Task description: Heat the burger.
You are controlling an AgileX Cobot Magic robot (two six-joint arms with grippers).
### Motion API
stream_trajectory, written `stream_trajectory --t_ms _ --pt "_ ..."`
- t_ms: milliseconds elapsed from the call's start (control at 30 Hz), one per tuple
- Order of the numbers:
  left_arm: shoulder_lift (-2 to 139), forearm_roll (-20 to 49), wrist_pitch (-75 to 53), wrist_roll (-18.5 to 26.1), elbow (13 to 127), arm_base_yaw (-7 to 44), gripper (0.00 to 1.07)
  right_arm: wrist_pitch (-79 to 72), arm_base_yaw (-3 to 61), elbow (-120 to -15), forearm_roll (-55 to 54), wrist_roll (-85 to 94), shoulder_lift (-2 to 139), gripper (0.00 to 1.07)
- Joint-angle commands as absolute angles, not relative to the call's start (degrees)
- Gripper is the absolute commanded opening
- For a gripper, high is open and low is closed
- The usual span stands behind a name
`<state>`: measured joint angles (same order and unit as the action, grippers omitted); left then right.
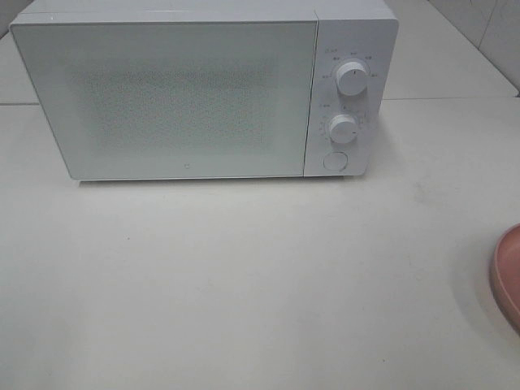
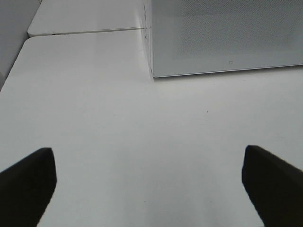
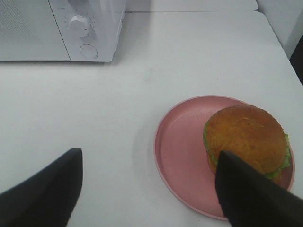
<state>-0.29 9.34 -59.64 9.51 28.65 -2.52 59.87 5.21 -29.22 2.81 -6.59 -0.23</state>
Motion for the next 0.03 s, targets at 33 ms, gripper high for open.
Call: stream_trajectory --t_ms 33 --pt "-1.78 9.74 -59.30 9.63 28.42 -2.58 1.00 59.36 4.98 -29.28 2.75 -5.84 -1.09 0.75"
